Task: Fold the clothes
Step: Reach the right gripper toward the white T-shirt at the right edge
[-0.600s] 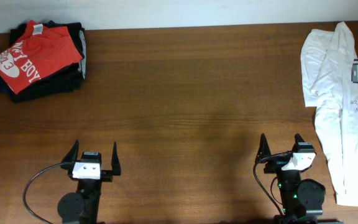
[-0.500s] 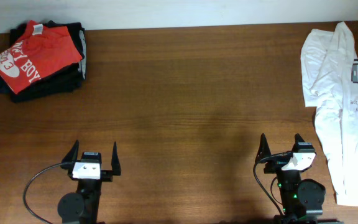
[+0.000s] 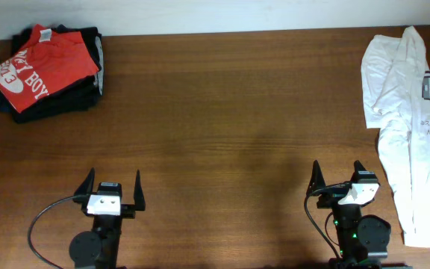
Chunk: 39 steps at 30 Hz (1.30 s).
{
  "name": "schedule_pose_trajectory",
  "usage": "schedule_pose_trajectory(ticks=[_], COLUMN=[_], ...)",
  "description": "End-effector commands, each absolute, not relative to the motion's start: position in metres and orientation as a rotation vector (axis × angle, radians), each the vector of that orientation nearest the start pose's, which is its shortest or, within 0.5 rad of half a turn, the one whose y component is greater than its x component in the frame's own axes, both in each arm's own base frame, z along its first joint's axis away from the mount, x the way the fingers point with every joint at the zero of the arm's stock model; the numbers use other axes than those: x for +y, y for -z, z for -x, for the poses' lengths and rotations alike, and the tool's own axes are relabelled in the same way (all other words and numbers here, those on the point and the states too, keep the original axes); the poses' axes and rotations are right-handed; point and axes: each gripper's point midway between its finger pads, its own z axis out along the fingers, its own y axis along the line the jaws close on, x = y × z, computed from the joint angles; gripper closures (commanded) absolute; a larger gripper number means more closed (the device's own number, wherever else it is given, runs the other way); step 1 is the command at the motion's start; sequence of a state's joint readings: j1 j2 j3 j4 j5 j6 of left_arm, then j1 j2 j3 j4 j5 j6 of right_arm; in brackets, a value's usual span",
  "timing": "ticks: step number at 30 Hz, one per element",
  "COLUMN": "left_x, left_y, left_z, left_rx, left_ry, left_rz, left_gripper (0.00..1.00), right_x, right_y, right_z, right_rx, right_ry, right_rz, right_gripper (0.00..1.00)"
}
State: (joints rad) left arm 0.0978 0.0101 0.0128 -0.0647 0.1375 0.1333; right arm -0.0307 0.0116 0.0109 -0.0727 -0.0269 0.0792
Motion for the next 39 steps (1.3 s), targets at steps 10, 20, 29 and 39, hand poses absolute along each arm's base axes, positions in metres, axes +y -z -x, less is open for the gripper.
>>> schedule_pose_trajectory(ticks=[10, 20, 29, 39], left_x=[0.002, 0.002, 0.002, 0.002], left_y=[-0.16, -0.16, -0.16, -0.16], left_z=[-0.246, -0.246, -0.246, -0.246], left_rx=[1.632, 1.632, 1.632, 1.632], left_ry=[-0.066, -0.066, -0.066, -0.066], left_rz=[-0.125, -0.125, -0.125, -0.125], left_gripper=[0.01, 0.01, 0.01, 0.01], right_x=[0.001, 0.001, 0.103, 0.061], right_y=[-0.157, -0.157, -0.165, -0.298], right_z=[-0.246, -0.246, -0.211, -0.216], right_rx=[1.644, 1.644, 1.719, 1.316], right_ry=[-0.077, -0.077, -1.084, -0.763], right_rz=[-0.057, -0.057, -0.099, -0.068], right_gripper=[0.01, 0.01, 0.01, 0.01])
